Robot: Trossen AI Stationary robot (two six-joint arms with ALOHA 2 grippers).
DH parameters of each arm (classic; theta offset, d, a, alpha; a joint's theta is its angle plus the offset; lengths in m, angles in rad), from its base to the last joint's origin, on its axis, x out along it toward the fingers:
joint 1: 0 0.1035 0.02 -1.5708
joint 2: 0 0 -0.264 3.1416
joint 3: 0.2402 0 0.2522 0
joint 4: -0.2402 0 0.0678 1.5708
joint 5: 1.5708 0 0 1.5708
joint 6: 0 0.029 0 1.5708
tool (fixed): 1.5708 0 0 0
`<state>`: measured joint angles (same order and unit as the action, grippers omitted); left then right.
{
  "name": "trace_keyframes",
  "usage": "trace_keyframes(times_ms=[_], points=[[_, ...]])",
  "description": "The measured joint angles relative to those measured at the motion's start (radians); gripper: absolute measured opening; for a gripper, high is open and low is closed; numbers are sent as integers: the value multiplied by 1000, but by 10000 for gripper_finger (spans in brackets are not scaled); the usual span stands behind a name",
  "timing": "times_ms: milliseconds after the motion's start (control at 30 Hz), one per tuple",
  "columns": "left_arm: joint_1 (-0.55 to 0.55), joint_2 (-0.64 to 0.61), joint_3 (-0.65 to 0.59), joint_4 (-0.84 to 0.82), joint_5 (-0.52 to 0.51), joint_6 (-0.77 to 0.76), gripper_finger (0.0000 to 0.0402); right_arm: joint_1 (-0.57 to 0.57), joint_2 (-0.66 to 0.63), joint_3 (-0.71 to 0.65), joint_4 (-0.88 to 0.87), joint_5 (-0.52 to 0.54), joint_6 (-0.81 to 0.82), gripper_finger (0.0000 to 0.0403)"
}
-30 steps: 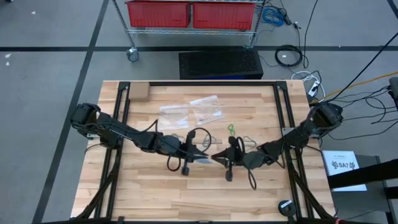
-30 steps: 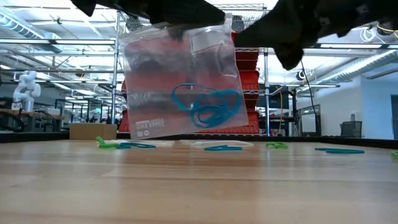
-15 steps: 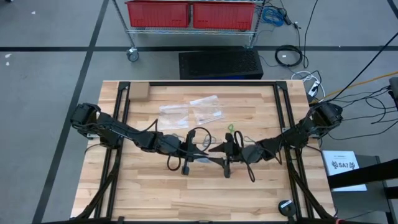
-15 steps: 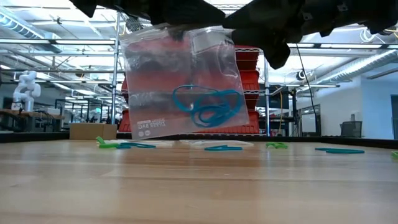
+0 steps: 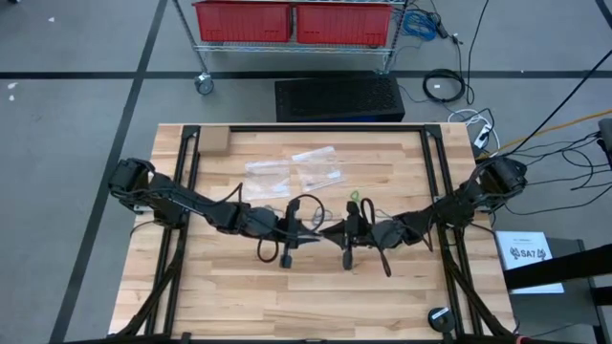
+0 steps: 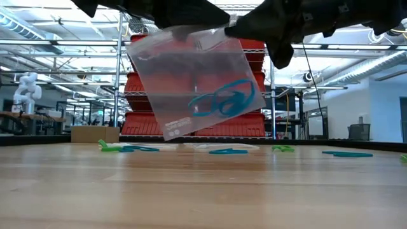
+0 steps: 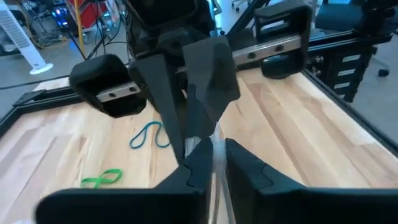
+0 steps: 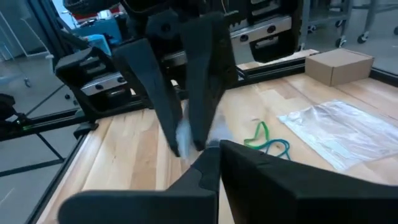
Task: Sort rubber bands
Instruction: Close the transparent zip bag
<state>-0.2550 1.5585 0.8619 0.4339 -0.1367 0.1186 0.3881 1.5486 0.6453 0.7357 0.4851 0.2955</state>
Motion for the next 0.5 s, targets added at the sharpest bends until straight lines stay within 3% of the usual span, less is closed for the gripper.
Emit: trace_keyframes(times_ms=[267,500], points=[[2,-23,0,-3,-31,75,141,47,0,0,-14,55,8,0],[0,-56,0,-26,-29,71,150,52,0,0,-12,63,9,0]])
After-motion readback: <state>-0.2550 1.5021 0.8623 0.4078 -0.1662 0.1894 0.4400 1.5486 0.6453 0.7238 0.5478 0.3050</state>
